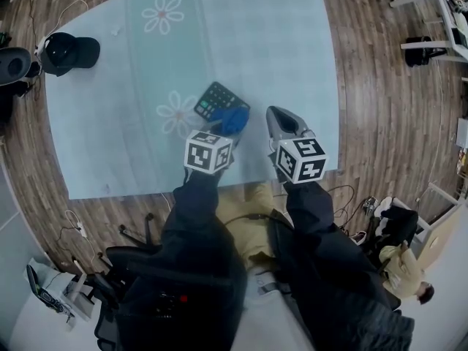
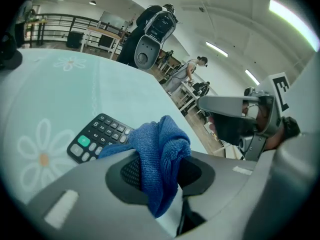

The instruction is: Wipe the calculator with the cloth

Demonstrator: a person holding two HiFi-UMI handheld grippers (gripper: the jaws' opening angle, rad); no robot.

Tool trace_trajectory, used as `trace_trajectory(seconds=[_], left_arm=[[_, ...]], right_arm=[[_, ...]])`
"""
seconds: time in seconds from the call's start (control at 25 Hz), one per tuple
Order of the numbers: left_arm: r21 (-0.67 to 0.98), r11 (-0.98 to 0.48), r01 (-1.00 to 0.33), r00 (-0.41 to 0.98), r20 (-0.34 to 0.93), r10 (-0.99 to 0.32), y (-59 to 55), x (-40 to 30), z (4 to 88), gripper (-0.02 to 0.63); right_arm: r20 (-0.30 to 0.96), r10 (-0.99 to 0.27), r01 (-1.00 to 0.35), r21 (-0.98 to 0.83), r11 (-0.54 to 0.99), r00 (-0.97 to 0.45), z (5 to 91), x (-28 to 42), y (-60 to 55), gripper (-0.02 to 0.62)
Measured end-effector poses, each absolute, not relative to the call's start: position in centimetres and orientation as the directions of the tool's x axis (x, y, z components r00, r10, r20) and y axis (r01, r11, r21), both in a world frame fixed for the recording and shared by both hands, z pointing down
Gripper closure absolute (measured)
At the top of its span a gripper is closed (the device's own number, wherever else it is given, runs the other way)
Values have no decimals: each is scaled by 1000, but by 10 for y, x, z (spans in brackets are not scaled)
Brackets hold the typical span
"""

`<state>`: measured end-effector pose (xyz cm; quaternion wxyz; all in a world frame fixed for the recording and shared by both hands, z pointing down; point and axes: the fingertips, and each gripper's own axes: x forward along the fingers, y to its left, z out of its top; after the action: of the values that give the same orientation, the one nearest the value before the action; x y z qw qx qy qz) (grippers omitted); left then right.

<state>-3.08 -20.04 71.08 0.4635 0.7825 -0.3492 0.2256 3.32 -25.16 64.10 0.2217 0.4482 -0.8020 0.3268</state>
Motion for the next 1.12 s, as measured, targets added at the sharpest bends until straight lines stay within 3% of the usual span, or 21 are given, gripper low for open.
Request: trace_trajectory(seconds=[0.24, 0.48, 0.76, 1.12], left_arm=[[606, -382, -698, 716, 586, -380, -205, -36, 660, 477], [536, -400, -743, 668, 565, -484, -231, -71, 613, 477], [334, -360, -871, 489, 648, -583, -260, -118, 622, 477], [135, -328, -935, 296, 808, -510, -268, -136, 701, 479]], right_arm=[[629, -597, -867, -337, 368, -498, 634, 38, -253, 600], [605, -616, -863, -351, 363, -505, 623, 33, -261, 600], [604, -623, -867, -342, 362, -498, 621, 32, -271, 600], [630, -615, -880, -332, 340, -475, 633, 33, -284, 598]])
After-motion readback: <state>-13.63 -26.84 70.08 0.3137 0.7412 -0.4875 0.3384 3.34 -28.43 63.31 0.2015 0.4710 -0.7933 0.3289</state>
